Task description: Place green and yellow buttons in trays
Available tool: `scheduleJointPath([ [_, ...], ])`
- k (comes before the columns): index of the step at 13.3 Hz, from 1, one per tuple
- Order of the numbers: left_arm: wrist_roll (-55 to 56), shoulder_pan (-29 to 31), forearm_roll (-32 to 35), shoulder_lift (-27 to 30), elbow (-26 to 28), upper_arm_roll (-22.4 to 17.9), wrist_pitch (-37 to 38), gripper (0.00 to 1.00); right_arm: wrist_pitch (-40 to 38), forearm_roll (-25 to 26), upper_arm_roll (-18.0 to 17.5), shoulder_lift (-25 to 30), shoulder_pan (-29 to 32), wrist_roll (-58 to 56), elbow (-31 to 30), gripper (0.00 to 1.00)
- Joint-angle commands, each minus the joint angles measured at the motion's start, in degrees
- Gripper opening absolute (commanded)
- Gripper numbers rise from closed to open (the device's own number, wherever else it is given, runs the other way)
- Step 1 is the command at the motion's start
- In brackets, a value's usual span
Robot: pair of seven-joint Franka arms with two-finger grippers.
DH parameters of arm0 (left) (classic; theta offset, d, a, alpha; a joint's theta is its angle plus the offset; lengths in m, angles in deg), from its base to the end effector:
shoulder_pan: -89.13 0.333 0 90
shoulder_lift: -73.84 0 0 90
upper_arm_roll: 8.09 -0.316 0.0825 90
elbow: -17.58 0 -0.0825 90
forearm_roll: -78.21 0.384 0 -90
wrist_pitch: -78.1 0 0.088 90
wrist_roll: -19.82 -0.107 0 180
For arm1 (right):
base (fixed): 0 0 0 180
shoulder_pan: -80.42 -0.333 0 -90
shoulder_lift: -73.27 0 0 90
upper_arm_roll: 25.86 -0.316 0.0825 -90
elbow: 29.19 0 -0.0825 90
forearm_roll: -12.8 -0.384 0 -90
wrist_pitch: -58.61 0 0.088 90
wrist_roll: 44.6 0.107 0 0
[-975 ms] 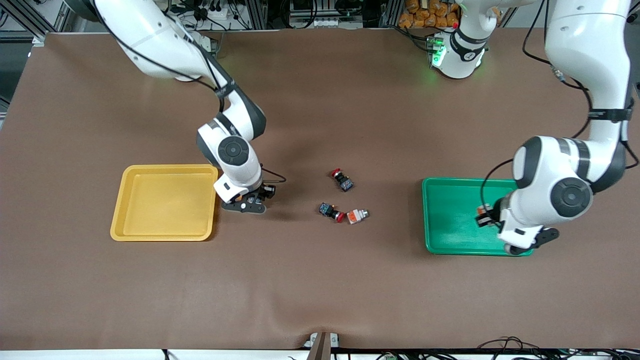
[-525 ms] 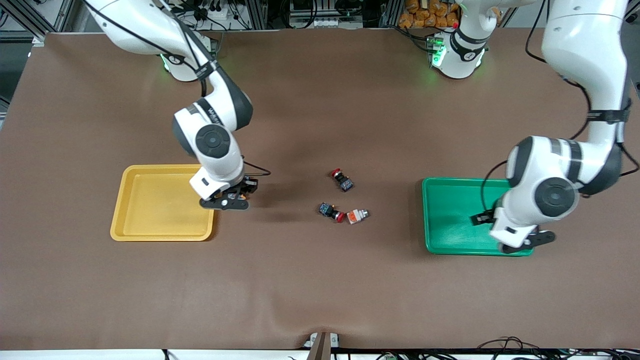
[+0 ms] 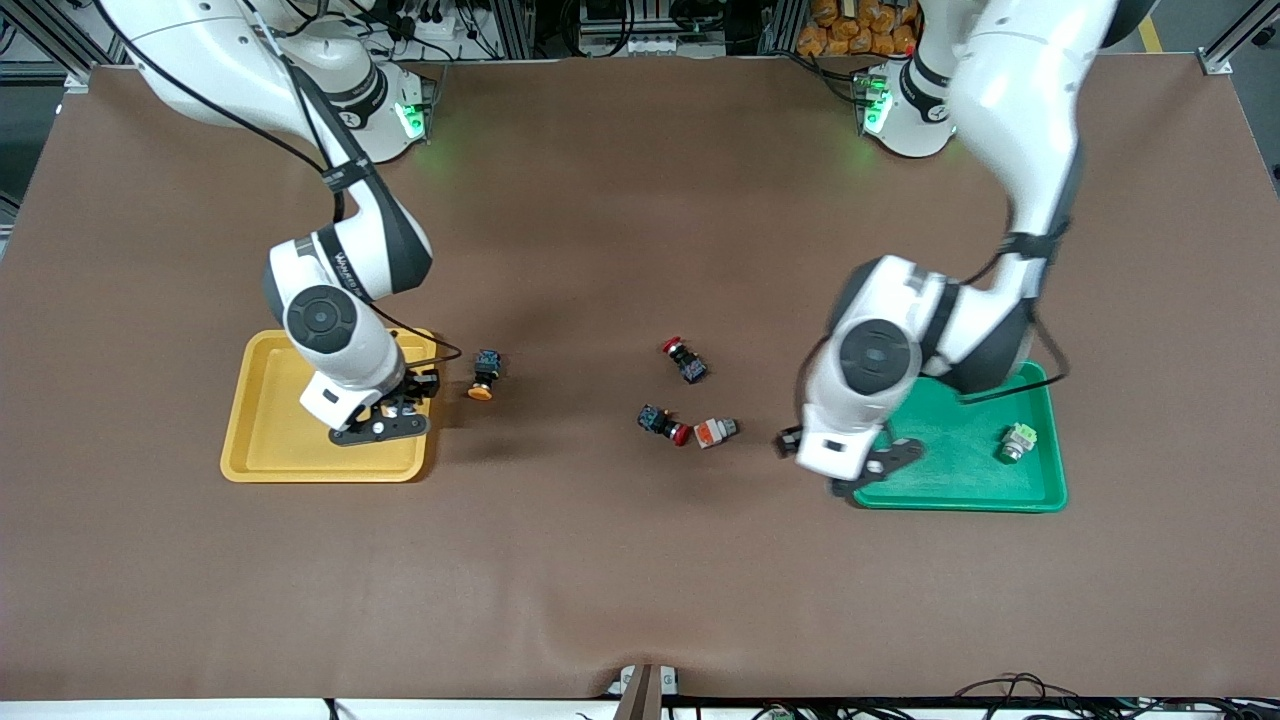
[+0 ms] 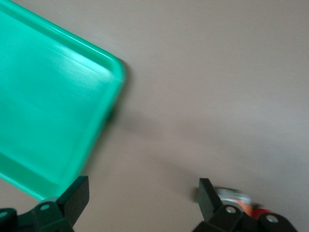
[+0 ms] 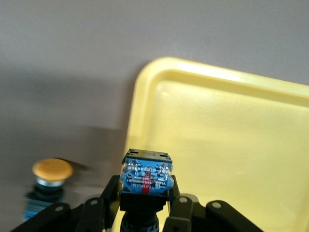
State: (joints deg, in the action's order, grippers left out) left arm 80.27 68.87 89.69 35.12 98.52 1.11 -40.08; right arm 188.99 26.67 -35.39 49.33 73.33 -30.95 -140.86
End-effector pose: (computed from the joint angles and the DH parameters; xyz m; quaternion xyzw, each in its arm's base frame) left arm 0.6446 -0.3263 0.3049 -0.9708 -0.2369 -0.0210 0.0323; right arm 0.5872 0.1653 0.2605 0.9924 0.1023 -0.0246 0.0635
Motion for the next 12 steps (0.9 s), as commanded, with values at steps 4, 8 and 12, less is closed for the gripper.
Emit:
scheduleJointPath([
  [4,22.45,-5.30,-0.75,-5.39,-3.06,-0.67,-8.46,1.00,13.48,-1.13,1.97,1.54,1.38,-6.18,-9.61,0.00],
  [8,41.63,-6.80,-0.92,-7.60,-2.80,-0.67,-10.06,1.00,17.44,-0.69,2.85,-0.66,1.64,-8.11,-9.79,0.00],
  [12,60.70,-7.85,-4.60,-7.68,-2.89,-0.49,-10.32,1.00,22.37,-0.60,3.56,-3.66,2.08,-10.31,-9.70,0.00],
])
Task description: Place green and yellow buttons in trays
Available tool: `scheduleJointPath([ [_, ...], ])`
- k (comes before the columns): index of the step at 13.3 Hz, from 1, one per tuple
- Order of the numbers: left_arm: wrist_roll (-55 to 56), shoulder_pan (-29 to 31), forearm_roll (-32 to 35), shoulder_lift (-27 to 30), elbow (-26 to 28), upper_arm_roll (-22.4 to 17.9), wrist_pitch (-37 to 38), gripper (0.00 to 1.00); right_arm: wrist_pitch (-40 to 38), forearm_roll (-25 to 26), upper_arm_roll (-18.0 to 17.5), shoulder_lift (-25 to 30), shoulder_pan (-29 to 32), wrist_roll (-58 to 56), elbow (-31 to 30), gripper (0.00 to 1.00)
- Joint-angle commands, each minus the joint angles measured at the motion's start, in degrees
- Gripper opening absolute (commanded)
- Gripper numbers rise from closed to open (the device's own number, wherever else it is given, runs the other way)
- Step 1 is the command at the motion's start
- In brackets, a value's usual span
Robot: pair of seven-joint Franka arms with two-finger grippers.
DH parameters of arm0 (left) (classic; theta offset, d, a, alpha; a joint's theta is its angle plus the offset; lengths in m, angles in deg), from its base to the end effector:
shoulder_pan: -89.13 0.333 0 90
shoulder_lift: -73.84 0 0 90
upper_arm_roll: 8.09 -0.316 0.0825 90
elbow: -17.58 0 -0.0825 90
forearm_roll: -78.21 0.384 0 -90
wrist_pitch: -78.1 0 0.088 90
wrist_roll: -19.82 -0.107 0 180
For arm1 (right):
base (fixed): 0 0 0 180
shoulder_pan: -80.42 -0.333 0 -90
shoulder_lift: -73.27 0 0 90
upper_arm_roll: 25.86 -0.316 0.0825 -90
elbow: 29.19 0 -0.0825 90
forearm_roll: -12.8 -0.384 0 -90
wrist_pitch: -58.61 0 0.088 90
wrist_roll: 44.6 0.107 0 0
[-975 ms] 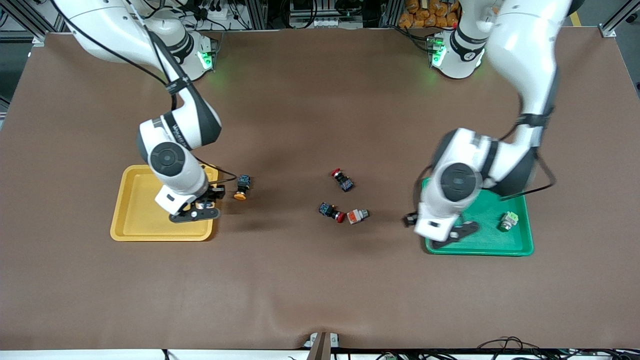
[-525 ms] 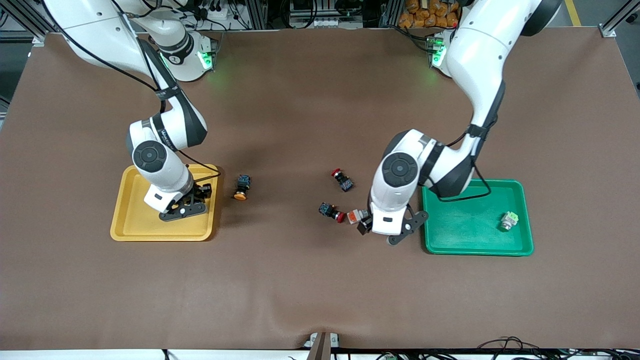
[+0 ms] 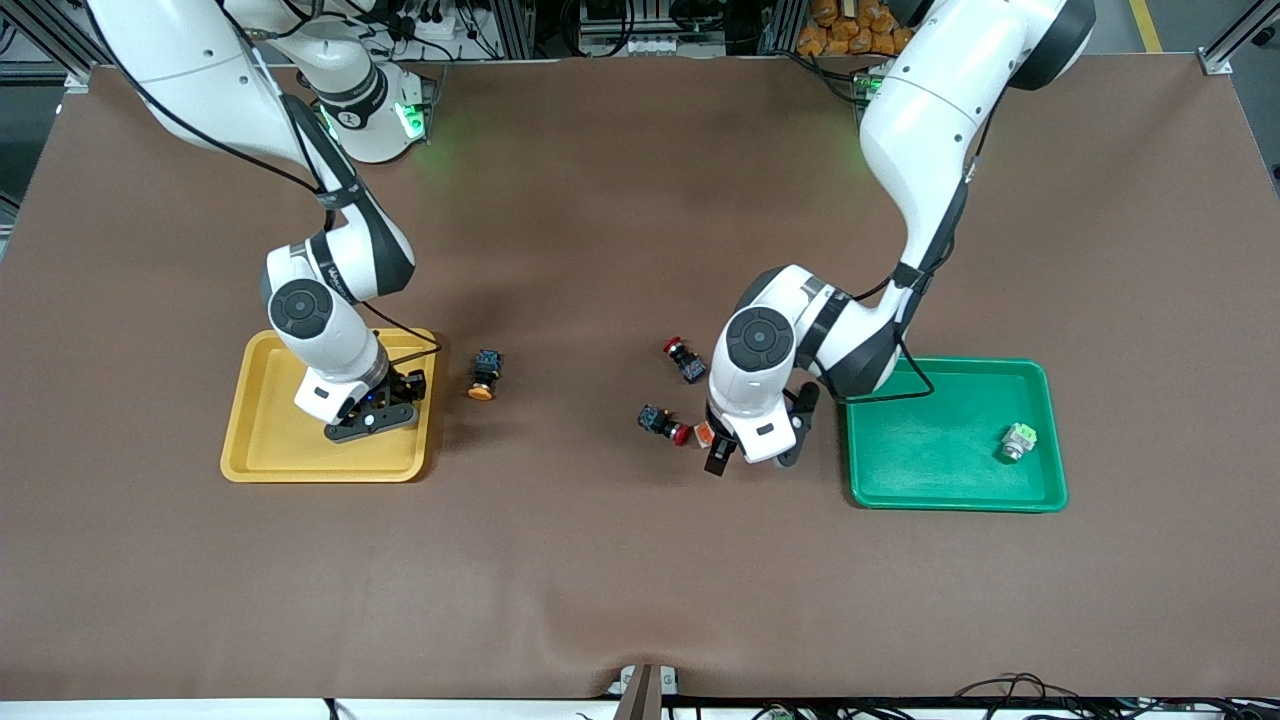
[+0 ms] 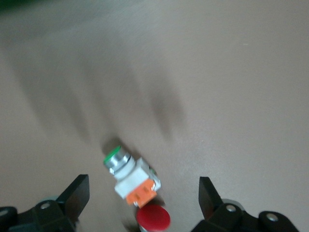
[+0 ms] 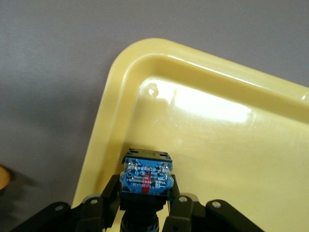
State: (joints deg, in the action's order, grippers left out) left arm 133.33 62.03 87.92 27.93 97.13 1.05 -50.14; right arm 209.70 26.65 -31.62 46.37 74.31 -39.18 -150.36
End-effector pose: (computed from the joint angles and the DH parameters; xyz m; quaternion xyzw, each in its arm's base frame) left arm 0.6132 -0.4124 0.2405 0.7960 0.6044 0.0190 0.0259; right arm 0.5692 0.1258 0.1942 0.9869 0.1537 0.0348 0.0339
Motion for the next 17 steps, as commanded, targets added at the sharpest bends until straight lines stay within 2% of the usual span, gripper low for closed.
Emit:
scheduleJointPath([
  [1,11.00,-1.11,-3.64,-0.49,-1.50,-0.62,-0.43,1.00,1.67,-0.49,-0.13,-0.86,1.01,-2.17,-0.20,0.00],
  [4,18.91,-0.93,-3.91,-0.75,-1.41,-0.62,-1.57,1.00,4.12,1.01,-0.13,-2.45,1.01,-2.17,-0.03,0.00],
  [5,21.55,-0.67,-4.17,-1.10,-1.50,-0.71,-2.01,1.00,3.69,0.92,-0.13,-2.36,0.84,-2.08,-0.03,0.18],
  [6,22.80,-0.58,-4.35,-1.63,-1.50,-0.79,-2.71,1.00,3.60,0.92,-0.13,-2.27,0.75,-1.99,-0.03,0.63],
  [7,23.07,-0.58,-4.35,-2.24,-1.41,-0.88,-3.15,1.00,3.60,0.92,-0.13,-2.27,0.75,-1.73,-0.03,0.98],
  [12,22.99,-1.02,-4.17,-5.67,-1.50,-1.23,-7.27,1.00,3.08,0.83,-0.22,-0.96,0.92,-2.08,-0.38,1.00],
  [16,23.07,-1.02,-4.17,-6.64,-1.50,-1.32,-9.31,1.00,-5.53,0.57,-0.74,3.08,0.57,-5.06,0.32,1.00],
  [17,23.42,-1.02,-4.17,-6.64,-1.50,-1.23,-9.31,0.83,-6.58,0.40,-0.83,3.26,0.57,-5.24,0.50,1.00],
])
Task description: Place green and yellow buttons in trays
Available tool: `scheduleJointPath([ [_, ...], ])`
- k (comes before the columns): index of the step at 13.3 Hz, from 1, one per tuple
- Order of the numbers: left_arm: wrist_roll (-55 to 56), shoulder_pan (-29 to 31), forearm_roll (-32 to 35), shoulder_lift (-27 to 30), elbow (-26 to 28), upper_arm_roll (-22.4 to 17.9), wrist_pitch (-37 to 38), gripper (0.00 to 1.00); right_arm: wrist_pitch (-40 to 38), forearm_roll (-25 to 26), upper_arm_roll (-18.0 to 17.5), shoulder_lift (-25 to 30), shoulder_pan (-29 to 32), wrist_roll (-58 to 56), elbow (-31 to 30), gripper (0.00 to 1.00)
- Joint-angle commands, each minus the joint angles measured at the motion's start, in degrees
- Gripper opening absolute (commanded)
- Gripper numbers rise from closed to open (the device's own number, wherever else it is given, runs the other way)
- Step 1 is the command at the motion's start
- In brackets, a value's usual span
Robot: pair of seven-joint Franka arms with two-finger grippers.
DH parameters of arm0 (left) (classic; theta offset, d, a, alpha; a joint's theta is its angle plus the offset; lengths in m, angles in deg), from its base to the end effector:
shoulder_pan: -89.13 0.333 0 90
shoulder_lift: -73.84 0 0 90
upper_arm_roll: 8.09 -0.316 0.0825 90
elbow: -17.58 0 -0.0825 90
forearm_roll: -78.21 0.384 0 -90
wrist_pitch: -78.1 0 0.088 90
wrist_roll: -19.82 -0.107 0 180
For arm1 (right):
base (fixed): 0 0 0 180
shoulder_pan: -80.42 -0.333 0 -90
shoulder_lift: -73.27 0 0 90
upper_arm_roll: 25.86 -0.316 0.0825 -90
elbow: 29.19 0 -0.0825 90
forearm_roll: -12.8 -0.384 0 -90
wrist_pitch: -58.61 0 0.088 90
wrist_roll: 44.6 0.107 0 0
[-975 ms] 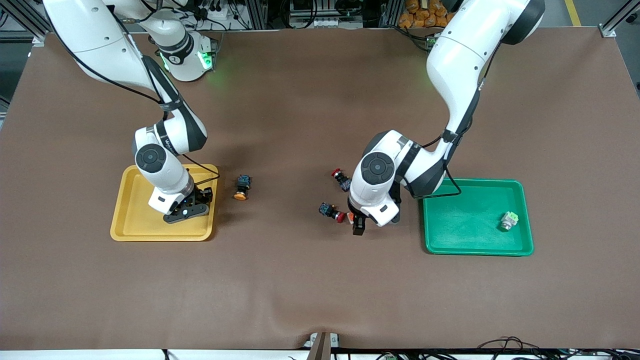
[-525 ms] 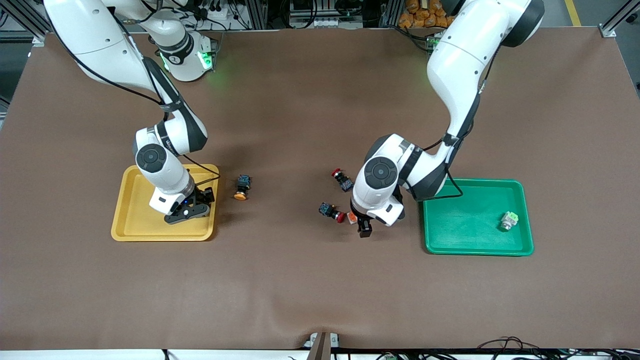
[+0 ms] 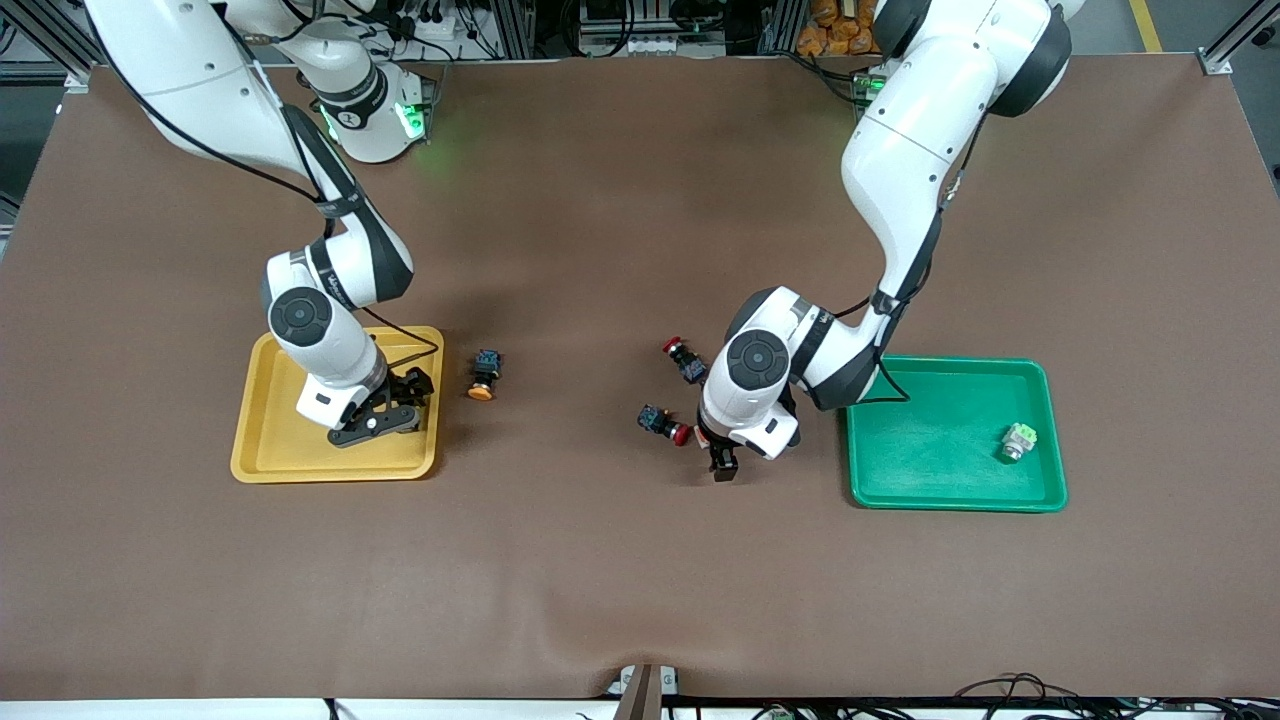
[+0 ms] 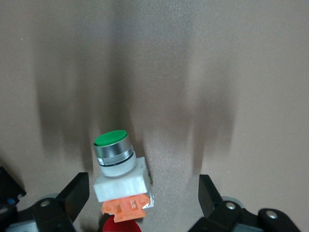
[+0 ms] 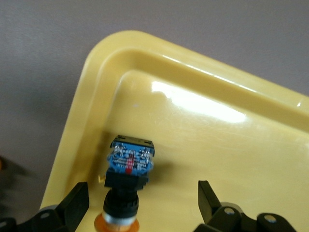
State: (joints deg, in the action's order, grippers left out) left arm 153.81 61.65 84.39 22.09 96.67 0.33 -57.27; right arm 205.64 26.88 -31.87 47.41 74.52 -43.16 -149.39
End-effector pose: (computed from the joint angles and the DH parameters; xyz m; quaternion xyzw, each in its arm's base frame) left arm 0.6144 -0.4141 0.1803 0.6596 0.7501 -0.0128 0.0459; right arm 0.5713 0.1241 0.2047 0.9812 0.1871 0.0167 0.0434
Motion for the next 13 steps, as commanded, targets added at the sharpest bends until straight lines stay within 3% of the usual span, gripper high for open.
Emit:
scheduleJointPath([
  [1,3.81,-0.56,-0.64,-0.72,-0.96,-0.51,-2.18,0.02,-3.93,-0.27,-0.76,2.92,0.37,-1.27,-0.38,1.00],
  [2,3.91,-0.82,-0.55,-0.72,-0.95,-0.59,-2.18,0.00,-6.55,-2.02,-0.85,3.88,-0.07,-1.19,-0.30,1.00],
  [4,3.91,-0.65,-0.64,-0.54,-0.95,-0.59,-2.18,0.00,-11.83,-10.52,-0.76,4.86,-2.96,-0.40,1.80,1.00],
  [7,3.91,-0.65,-0.64,-0.28,-0.95,-0.59,-2.18,0.00,-10.45,-18.28,-0.59,4.24,-4.64,1.89,1.90,1.00],
  [10,2.95,-0.03,1.28,2.70,-0.95,-0.77,-0.44,0.00,-7.30,-18.91,-0.50,3.02,-6.39,4.34,1.55,1.00],
  [13,-3.26,2.68,5.34,7.09,-0.96,0.02,6.15,0.00,-1.75,-18.91,-0.50,0.38,-9.90,12.67,0.94,1.00],
])
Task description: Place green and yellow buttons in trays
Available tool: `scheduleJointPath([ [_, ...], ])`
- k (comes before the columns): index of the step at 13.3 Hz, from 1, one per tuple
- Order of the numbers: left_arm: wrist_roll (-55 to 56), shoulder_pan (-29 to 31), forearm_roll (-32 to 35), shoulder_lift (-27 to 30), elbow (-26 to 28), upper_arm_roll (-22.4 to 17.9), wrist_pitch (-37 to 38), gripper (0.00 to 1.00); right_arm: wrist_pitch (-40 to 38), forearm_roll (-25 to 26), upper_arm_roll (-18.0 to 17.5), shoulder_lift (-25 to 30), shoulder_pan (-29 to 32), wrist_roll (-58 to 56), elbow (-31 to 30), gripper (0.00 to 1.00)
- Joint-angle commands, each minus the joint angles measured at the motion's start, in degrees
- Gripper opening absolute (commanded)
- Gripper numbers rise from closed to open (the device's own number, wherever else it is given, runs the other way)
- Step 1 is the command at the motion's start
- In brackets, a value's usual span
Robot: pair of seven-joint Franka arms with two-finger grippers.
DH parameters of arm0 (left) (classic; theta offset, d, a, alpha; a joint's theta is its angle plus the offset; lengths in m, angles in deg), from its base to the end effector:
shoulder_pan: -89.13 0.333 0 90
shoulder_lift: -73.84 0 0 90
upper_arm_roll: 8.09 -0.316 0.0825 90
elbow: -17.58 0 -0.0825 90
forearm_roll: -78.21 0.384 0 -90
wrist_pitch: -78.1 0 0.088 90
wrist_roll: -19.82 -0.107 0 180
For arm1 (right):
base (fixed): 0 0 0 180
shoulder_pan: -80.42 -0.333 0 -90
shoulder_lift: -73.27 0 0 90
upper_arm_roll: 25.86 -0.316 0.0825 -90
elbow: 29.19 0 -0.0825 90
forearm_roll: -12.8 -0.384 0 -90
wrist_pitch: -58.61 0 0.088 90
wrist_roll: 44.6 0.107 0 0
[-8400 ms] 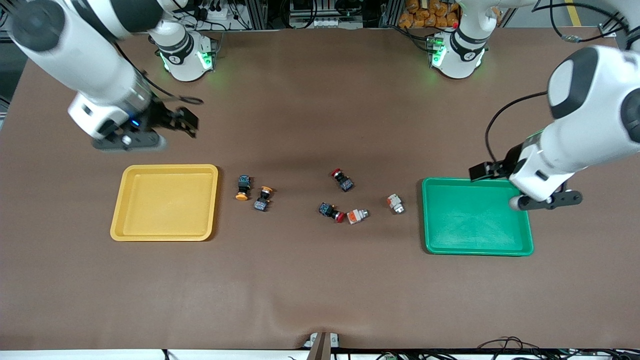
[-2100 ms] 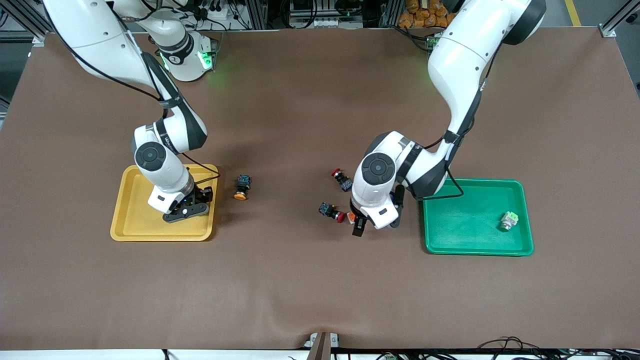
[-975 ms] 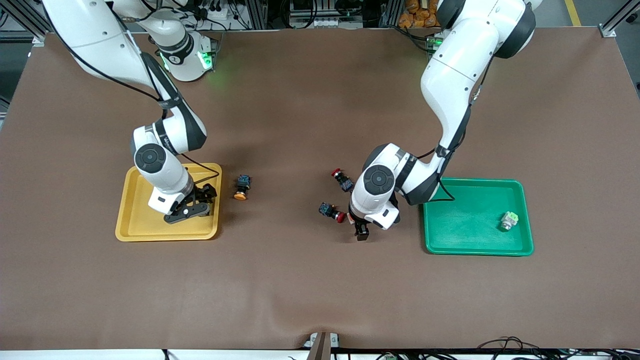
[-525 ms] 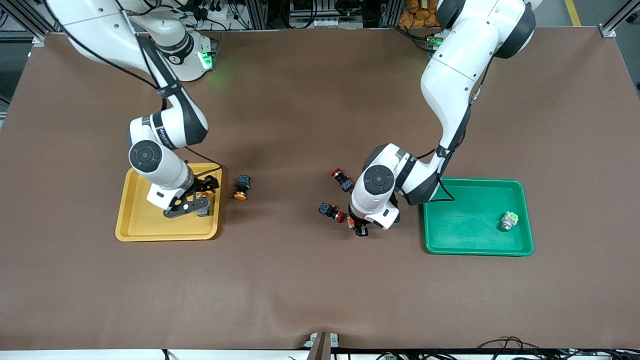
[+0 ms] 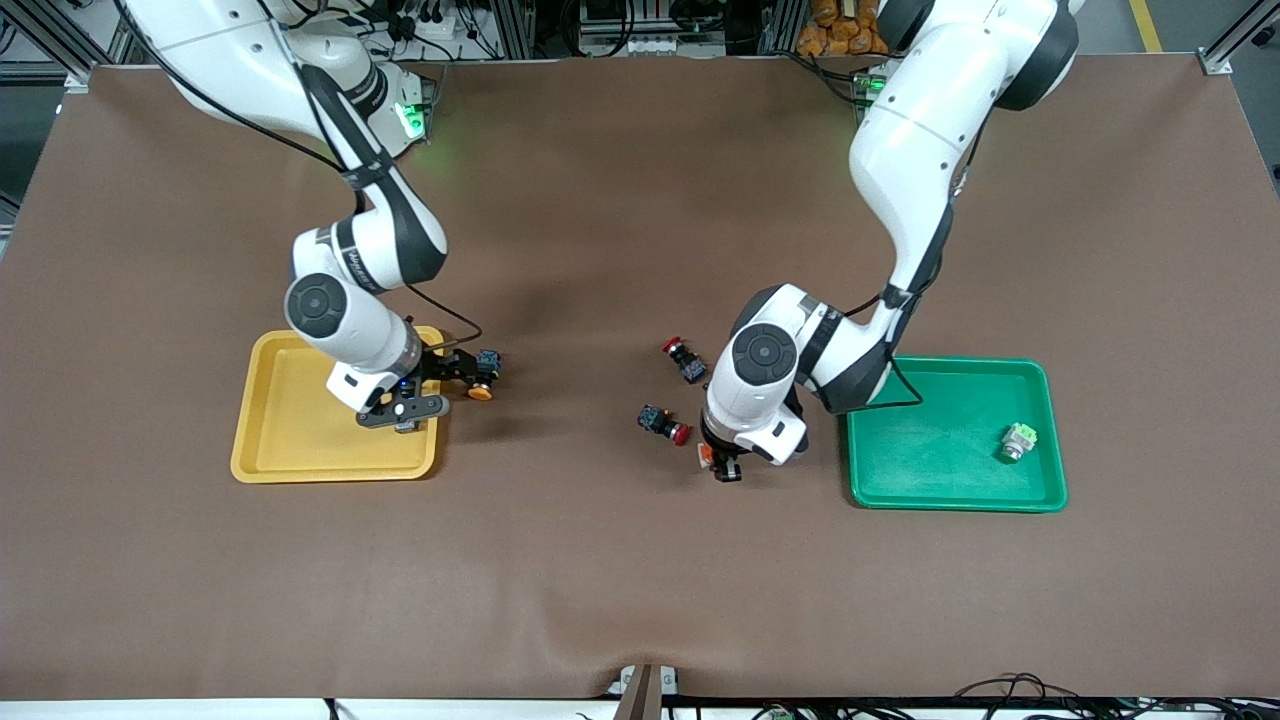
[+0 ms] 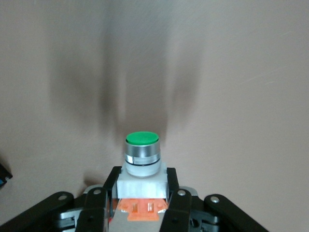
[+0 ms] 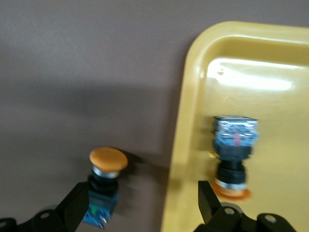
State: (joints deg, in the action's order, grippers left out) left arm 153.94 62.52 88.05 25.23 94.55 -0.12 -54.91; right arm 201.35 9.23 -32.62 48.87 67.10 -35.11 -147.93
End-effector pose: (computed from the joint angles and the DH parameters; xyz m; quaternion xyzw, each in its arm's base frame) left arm 0.6360 -0.4045 0.2331 0.6648 0.7436 0.0230 0.0674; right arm 0.5541 0.2014 0.2230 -0.9971 -0.0623 0.0135 0.0410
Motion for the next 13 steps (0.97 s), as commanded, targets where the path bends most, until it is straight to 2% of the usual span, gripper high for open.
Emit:
scheduleJointPath([
  [1,-8.05,2.27,1.59,5.09,1.17,0.47,6.77,0.00,2.98,-1.26,0.26,-1.34,-3.98,6.75,-0.35,1.00],
  [7,-37.32,11.40,0.71,10.10,2.83,0.73,21.99,0.00,5.62,-1.00,0.34,-3.19,-5.22,7.65,-0.62,1.00],
  [10,-46.56,15.44,0.71,11.87,8.36,0.73,23.15,0.00,7.90,-0.38,0.43,-3.37,-5.40,7.47,-1.49,1.00],
  [11,-49.20,17.19,0.71,12.05,9.33,0.73,23.15,0.00,8.17,-0.38,0.43,-3.37,-5.57,7.30,-1.76,0.95],
  [12,-51.14,17.99,0.62,12.40,10.12,0.82,23.15,0.00,8.70,-0.38,0.43,-3.37,-5.83,7.30,-1.84,0.72],
  [13,-53.68,19.31,0.62,12.49,10.39,0.82,23.24,0.00,8.87,-0.38,0.43,-3.37,-6.18,7.30,-2.02,0.36],
])
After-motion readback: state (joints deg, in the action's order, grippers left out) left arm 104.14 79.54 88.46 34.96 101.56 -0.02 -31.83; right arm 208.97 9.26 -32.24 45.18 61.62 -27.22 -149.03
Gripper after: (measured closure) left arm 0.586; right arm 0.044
